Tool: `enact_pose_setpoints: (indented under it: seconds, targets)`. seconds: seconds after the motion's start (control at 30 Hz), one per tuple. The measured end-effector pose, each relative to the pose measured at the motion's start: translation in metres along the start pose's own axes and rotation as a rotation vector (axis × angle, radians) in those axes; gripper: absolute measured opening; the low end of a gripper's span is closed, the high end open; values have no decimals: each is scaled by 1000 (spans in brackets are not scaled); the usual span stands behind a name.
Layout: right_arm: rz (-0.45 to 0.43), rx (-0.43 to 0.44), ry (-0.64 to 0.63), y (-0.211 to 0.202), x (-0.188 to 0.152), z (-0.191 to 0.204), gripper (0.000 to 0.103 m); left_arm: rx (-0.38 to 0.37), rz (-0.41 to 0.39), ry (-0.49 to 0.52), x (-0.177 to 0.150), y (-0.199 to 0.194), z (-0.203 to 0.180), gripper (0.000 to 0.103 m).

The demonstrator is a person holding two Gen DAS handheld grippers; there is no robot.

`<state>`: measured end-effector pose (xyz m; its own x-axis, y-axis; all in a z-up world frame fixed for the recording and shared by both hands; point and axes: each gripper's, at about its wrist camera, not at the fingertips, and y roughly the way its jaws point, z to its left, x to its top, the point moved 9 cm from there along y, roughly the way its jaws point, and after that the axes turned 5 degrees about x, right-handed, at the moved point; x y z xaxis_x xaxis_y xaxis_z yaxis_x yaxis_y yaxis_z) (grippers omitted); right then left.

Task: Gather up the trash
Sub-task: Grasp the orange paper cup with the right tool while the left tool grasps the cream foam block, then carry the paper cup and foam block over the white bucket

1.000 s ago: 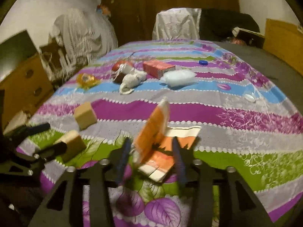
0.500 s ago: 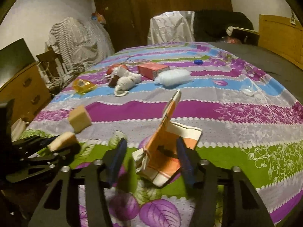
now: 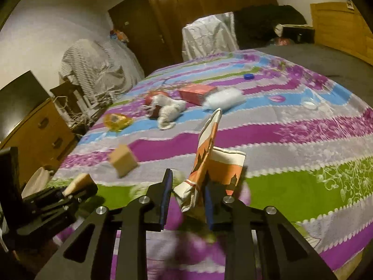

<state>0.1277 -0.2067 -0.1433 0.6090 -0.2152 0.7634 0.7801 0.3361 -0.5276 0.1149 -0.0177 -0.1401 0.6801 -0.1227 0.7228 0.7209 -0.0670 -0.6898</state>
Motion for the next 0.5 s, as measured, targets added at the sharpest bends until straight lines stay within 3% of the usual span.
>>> enact_pose_setpoints:
  seconds: [0.5]
  targets:
    - [109, 166, -161, 7, -14, 136, 26, 308, -35, -176, 12, -55, 125, 29]
